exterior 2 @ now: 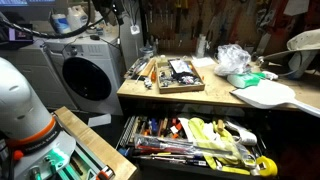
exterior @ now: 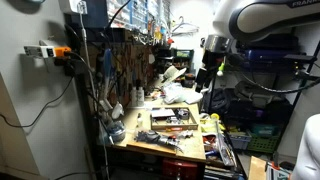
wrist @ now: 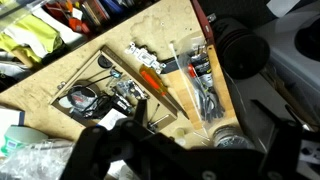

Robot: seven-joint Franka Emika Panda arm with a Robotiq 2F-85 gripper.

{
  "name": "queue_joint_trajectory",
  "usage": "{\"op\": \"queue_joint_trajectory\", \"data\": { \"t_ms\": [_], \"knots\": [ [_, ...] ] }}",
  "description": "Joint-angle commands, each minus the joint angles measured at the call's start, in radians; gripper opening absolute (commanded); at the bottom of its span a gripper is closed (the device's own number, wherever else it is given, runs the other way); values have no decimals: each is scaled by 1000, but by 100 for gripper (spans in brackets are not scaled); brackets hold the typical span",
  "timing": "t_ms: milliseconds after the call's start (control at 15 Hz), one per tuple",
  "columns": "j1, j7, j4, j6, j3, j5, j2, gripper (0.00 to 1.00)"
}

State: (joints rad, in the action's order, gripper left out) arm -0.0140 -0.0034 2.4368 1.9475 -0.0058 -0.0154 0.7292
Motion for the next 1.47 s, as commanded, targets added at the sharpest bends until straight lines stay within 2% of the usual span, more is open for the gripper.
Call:
{"op": "queue_joint_trajectory", "data": {
  "t_ms": [0,733,867,1133,1400],
  "knots": [
    [1,1,-2,-2,-1,-1,-1,100],
    [1,1,-3,-2,-1,-1,-1,100],
    [-25,39,14,8,30,-49,-24,100],
    [-38,89,77,72,58,-105,-77,100],
    [-42,141,165,192,25,-50,-139,100]
  ]
}}
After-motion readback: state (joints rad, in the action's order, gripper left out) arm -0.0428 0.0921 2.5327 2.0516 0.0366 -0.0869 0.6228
